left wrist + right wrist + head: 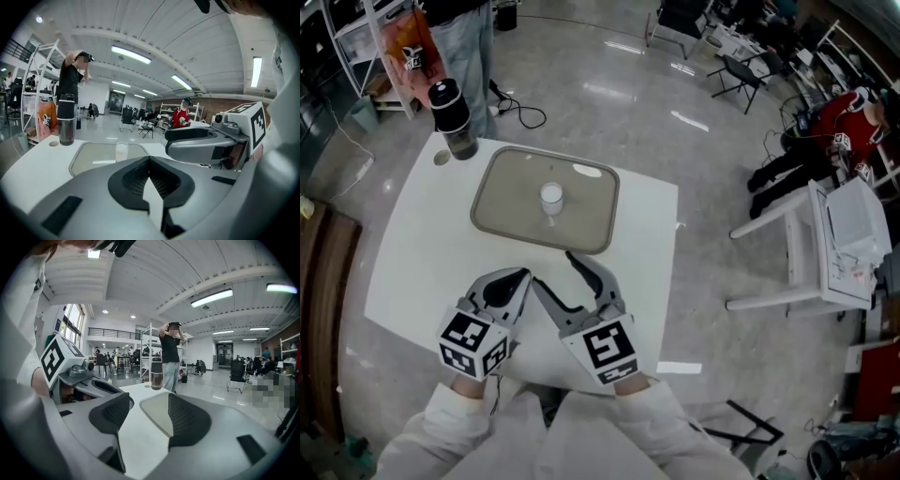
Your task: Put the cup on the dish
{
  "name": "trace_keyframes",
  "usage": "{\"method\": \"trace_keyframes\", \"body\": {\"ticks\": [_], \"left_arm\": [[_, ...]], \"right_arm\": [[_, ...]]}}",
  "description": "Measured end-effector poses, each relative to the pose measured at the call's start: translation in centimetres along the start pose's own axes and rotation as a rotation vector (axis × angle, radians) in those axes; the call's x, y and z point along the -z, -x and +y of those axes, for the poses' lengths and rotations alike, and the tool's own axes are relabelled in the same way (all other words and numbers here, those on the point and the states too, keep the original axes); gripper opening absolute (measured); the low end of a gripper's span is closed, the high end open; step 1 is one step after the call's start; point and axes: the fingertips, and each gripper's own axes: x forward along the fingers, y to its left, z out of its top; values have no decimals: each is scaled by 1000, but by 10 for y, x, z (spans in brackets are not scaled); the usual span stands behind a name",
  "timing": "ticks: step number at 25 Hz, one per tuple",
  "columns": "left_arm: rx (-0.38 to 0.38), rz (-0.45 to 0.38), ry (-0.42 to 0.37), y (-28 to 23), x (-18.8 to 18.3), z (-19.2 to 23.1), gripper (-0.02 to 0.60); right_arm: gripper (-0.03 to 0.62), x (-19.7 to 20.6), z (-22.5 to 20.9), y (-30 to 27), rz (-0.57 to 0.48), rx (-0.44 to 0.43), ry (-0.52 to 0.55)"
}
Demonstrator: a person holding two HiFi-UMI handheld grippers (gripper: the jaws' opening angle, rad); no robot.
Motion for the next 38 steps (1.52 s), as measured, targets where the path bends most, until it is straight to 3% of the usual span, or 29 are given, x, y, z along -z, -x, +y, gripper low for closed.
{"method": "trace_keyframes", "body": {"ticks": [7, 11, 15, 22, 38], "left_arm": [[13, -14, -20, 21, 0, -26, -5], [17, -16, -27, 29, 1, -37, -5], [10, -27, -24, 36, 1, -44, -5], [14, -57, -10, 41, 4, -55, -5], [21, -65, -7, 46, 4, -67, -5]], "right_arm": [[231, -5, 25, 26, -25, -14, 29], [163, -8, 28, 36, -37, -6, 41], [55, -11, 28, 45, -57, 16, 56], [23, -10, 35, 52, -63, -6, 51], [14, -1, 40, 66, -47, 2, 14]]}}
